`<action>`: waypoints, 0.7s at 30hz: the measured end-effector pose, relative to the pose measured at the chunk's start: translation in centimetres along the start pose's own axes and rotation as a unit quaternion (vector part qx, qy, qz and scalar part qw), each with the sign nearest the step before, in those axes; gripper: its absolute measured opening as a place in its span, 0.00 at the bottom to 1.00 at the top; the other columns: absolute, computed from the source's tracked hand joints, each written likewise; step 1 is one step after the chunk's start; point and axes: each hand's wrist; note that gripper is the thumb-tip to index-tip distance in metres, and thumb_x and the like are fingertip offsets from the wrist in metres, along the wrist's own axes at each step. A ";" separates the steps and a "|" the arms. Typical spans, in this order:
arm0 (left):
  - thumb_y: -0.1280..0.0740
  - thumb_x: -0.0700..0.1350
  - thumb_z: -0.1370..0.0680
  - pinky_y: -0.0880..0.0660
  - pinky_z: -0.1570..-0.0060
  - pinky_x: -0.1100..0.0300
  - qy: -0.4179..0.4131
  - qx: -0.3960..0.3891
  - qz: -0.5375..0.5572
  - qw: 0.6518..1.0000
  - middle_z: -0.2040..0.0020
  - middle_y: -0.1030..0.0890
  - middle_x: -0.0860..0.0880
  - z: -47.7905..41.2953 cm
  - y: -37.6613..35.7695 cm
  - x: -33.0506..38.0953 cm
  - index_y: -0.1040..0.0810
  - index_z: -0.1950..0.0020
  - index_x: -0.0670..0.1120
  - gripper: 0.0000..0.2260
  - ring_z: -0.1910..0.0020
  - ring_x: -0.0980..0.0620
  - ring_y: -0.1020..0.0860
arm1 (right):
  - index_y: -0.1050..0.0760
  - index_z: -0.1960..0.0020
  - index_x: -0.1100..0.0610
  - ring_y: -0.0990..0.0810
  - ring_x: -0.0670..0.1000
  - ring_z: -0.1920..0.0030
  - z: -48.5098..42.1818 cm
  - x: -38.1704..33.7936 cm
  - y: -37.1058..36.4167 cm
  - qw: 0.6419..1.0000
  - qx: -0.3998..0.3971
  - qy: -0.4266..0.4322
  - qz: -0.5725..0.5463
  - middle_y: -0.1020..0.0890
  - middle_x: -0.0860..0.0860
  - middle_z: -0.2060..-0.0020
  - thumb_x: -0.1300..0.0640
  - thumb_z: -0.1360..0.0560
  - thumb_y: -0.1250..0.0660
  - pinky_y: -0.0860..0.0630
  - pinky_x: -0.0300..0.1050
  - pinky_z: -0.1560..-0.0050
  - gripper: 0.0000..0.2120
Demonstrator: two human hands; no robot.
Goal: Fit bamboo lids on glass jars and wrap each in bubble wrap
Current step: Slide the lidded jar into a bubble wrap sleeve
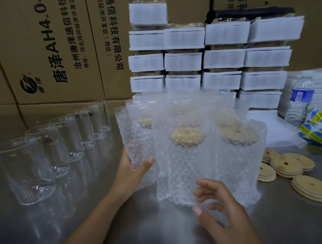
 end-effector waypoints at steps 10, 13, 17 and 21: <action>0.26 0.55 0.37 0.25 0.41 0.60 0.048 -0.037 0.021 0.998 0.41 0.19 0.51 -0.7 1.8 -1.1 0.27 0.34 0.46 0.34 0.41 0.54 0.21 | 0.28 0.46 0.31 0.19 0.45 0.54 -0.1 -0.1 0.0 1.000 0.008 0.021 -0.002 0.18 0.40 0.55 0.52 0.36 0.29 0.26 0.35 0.53 0.23; 0.26 0.55 0.37 0.27 0.37 0.54 0.049 -0.029 0.029 0.998 0.38 0.20 0.51 -0.6 1.4 -0.8 0.29 0.31 0.46 0.36 0.39 0.53 0.23 | 0.28 0.47 0.31 0.19 0.45 0.54 -0.1 0.0 0.0 1.000 0.007 0.020 0.005 0.19 0.40 0.56 0.55 0.35 0.30 0.26 0.37 0.53 0.24; 0.27 0.56 0.36 0.26 0.41 0.61 0.047 -0.023 0.029 0.998 0.41 0.20 0.56 -0.7 0.2 -0.7 0.26 0.38 0.56 0.27 0.41 0.59 0.22 | 0.27 0.47 0.31 0.19 0.45 0.54 -0.1 0.2 -0.1 1.000 0.008 0.017 0.006 0.18 0.40 0.56 0.55 0.35 0.30 0.25 0.38 0.54 0.23; 0.28 0.58 0.34 0.30 0.34 0.58 0.052 -0.041 0.018 0.998 0.33 0.25 0.55 -0.7 0.4 -1.3 0.32 0.29 0.52 0.35 0.34 0.59 0.27 | 0.27 0.47 0.32 0.19 0.45 0.55 -0.2 0.4 -0.1 1.000 0.005 0.013 0.004 0.18 0.41 0.56 0.55 0.35 0.30 0.25 0.39 0.54 0.23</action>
Point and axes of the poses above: each hand's wrist, its own z-axis away from the middle knuckle, its own y-axis out of the back of the hand, x = y × z
